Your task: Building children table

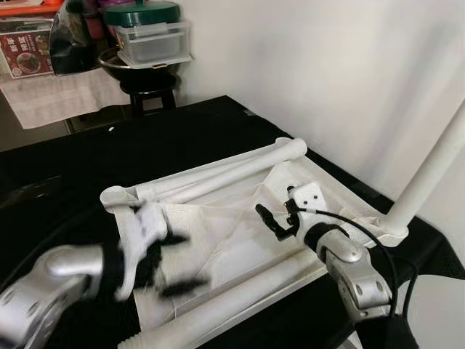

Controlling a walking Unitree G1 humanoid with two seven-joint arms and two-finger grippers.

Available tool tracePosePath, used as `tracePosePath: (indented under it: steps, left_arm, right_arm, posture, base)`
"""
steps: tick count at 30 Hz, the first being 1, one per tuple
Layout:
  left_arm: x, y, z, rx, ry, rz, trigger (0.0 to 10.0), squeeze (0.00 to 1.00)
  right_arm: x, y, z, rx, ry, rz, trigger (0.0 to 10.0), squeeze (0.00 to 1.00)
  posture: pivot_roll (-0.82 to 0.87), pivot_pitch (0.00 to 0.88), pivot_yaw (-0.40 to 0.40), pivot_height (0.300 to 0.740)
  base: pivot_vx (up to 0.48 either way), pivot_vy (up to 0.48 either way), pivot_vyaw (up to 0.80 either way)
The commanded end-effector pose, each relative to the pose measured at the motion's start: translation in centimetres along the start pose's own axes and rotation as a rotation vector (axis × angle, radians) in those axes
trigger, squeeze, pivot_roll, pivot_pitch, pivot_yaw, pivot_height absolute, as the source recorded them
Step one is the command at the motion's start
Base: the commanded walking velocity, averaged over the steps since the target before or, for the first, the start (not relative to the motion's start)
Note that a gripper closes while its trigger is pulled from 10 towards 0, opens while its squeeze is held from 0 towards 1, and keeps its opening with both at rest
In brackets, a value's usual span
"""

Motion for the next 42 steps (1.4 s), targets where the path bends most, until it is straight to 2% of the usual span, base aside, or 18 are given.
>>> tracePosePath:
  steps: [1, 3, 4, 9, 10, 12, 14, 15, 16, 17, 18, 20, 21, 22, 24, 33, 37, 42]
  left_arm:
    - [0.1, 0.1, 1.2, -0.099, -0.008, -0.016, 10.0, 0.00]
    - [0.0, 0.5, 1.1, -0.128, -0.015, -0.054, 10.0, 0.00]
    - [0.0, 1.4, 0.4, -0.167, -0.032, -0.130, 10.0, 0.00]
    - [0.9, 1.6, -0.9, -0.185, -0.034, -0.172, 10.0, 0.00]
    - [1.3, 1.5, -1.3, -0.190, -0.045, -0.193, 10.0, 0.00]
    - [1.7, 0.7, -0.9, -0.247, -0.094, -0.252, 10.0, 0.00]
    - [1.7, 0.7, -0.9, -0.247, -0.094, -0.252, 10.0, 0.00]
    - [1.8, 0.0, -0.6, -0.260, -0.112, -0.255, 10.0, 0.00]
    - [1.8, -0.9, -0.4, -0.267, -0.111, -0.266, 10.0, 0.00]
    - [1.8, -0.9, -0.4, -0.267, -0.111, -0.266, 10.0, 0.00]
    - [1.7, -1.6, -0.4, -0.263, -0.121, -0.277, 10.0, 0.00]
    - [1.7, -1.6, -0.4, -0.263, -0.121, -0.277, 10.0, 0.00]
    - [1.5, -2.4, -0.5, -0.261, -0.122, -0.299, 10.0, 0.00]
    - [1.5, -2.4, -0.5, -0.261, -0.122, -0.299, 10.0, 0.00]
    - [1.2, -3.2, -1.3, -0.243, -0.110, -0.344, 10.0, 0.00]
    - [0.6, -3.8, -2.4, -0.237, -0.096, -0.426, 10.0, 0.00]
    - [0.1, -4.5, -2.9, -0.233, -0.092, -0.463, 10.0, 0.00]
    - [0.3, -5.2, -2.8, -0.257, -0.082, -0.481, 10.0, 0.00]
  right_arm:
    - [0.0, -0.2, 0.2, 0.004, 0.000, -0.006, 10.0, 0.00]
    - [0.1, -0.3, 0.2, 0.004, 0.007, -0.008, 10.0, 0.00]
    - [0.2, -0.5, 0.3, 0.005, 0.023, -0.018, 10.0, 0.00]
    - [0.1, -0.7, 0.3, 0.002, 0.042, -0.034, 10.0, 0.00]
    - [0.1, -0.7, 0.2, 0.004, 0.041, -0.037, 10.0, 0.00]
    - [0.0, -0.7, 0.0, 0.012, 0.038, -0.044, 10.0, 0.00]
    - [0.0, -0.7, 0.0, 0.012, 0.038, -0.044, 10.0, 0.00]
    - [-0.1, -0.7, -0.1, 0.014, 0.038, -0.046, 10.0, 0.00]
    - [-0.1, -0.7, -0.2, 0.015, 0.038, -0.047, 10.0, 0.00]
    - [-0.1, -0.7, -0.2, 0.015, 0.038, -0.047, 10.0, 0.00]
    - [-0.2, -0.7, -0.2, 0.015, 0.037, -0.048, 10.0, 0.00]
    - [-0.2, -0.7, -0.2, 0.015, 0.037, -0.048, 10.0, 0.00]
    - [-0.2, -0.7, -0.3, 0.017, 0.037, -0.051, 10.0, 0.00]
    - [-0.2, -0.7, -0.3, 0.017, 0.037, -0.051, 10.0, 0.00]
    - [-0.3, -0.9, -0.4, 0.021, 0.040, -0.053, 10.0, 0.00]
    - [-0.2, -1.1, -0.7, 0.028, 0.038, -0.055, 10.0, 0.00]
    - [-0.2, -1.0, -0.8, 0.027, 0.037, -0.056, 10.0, 0.00]
    - [-0.2, -0.9, -0.7, 0.024, 0.039, -0.059, 10.0, 0.00]
  posture:
    - [-0.22, 0.014, -0.024, 0.740]
    - [-0.21, 0.009, -0.024, 0.740]
    - [-0.21, 0.010, -0.024, 0.740]
    - [-0.21, 0.010, -0.022, 0.740]
    - [-0.21, 0.010, -0.022, 0.740]
    - [-0.21, 0.018, -0.018, 0.740]
    - [-0.21, 0.018, -0.018, 0.740]
    - [-0.21, 0.018, -0.018, 0.740]
    - [-0.21, 0.019, -0.014, 0.740]
    - [-0.21, 0.019, -0.014, 0.740]
    - [-0.22, 0.017, -0.012, 0.740]
    - [-0.22, 0.017, -0.012, 0.740]
    - [-0.21, 0.021, -0.014, 0.740]
    - [-0.21, 0.021, -0.014, 0.740]
    - [-0.21, 0.021, -0.009, 0.740]
    - [-0.21, 0.027, -0.005, 0.740]
    - [-0.22, 0.031, -0.001, 0.740]
    - [-0.22, 0.035, -0.002, 0.740]
  base:
    - [0.000, 0.000, 0.00]
    - [0.000, 0.000, 0.00]
    - [0.000, 0.000, 0.00]
    - [0.000, 0.000, 0.00]
    - [0.000, 0.000, 0.00]
    - [0.000, 0.000, 0.00]
    - [0.000, 0.000, 0.00]
    - [0.000, 0.000, 0.00]
    - [0.000, 0.000, 0.00]
    - [0.000, 0.000, 0.00]
    - [0.000, 0.000, 0.00]
    - [0.000, 0.000, 0.00]
    - [0.000, 0.000, 0.00]
    - [0.000, 0.000, 0.00]
    - [0.000, 0.000, 0.00]
    - [0.000, 0.000, 0.00]
    - [0.000, 0.000, 0.00]
    - [0.000, 0.000, 0.00]
Point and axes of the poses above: a point about 5 cm out from each wrist's last joint towards the gripper, its own y axis pointing back from the gripper into the wrist, its own x axis along the axis of the wrist's last joint, z = x × y, the point moved 4 cm from there along -y, pointing out of the wrist towards the gripper, and after that the axes turned 14 degrees about -y, right-handed, at the moved point
